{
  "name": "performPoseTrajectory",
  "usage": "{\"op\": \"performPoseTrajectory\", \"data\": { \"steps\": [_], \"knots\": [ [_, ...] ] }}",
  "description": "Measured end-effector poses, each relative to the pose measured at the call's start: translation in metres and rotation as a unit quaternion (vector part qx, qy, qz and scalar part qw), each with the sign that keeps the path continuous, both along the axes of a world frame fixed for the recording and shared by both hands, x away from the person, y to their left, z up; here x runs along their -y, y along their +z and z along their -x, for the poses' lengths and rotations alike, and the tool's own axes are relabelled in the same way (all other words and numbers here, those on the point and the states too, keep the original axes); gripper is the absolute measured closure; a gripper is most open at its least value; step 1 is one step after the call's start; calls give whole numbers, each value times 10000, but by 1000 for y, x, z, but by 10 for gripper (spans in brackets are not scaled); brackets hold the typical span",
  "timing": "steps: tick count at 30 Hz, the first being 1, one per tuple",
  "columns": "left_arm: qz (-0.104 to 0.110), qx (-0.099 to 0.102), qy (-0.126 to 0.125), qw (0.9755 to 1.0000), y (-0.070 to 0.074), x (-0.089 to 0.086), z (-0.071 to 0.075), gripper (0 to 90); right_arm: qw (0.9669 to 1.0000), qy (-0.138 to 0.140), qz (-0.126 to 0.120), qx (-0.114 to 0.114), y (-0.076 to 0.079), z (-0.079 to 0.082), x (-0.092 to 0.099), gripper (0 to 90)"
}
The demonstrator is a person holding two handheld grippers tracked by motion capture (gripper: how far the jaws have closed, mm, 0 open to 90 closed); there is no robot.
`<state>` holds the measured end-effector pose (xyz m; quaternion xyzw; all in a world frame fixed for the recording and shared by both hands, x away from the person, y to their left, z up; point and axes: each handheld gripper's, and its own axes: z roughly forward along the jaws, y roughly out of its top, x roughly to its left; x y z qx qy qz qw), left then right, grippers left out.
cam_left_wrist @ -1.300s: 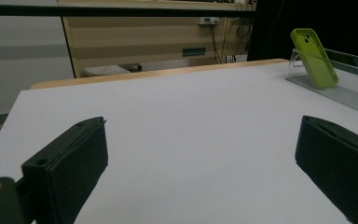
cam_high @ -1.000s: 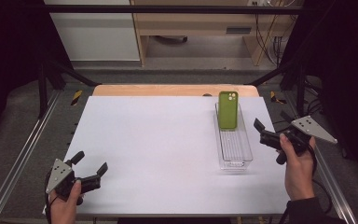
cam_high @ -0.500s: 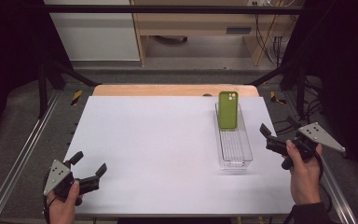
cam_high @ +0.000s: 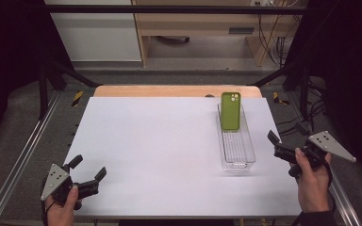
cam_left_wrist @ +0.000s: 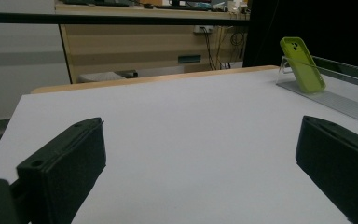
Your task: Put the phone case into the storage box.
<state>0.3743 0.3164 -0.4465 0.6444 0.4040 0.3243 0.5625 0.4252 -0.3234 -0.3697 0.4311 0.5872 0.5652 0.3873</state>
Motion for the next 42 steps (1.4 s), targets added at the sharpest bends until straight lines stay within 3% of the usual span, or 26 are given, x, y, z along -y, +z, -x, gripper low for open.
{"op": "performPoseTrajectory", "data": {
  "steps": [17, 42],
  "knots": [
    [33, -2, -74, 10000, -2, 0, 0, 11, 10000, -6, -75, 54, -19, 14, 9, 19],
    [-19, -22, -108, 9999, -3, 1, -1, 11, 9996, 225, -88, -163, -54, 25, -2, 20]
  ]
}}
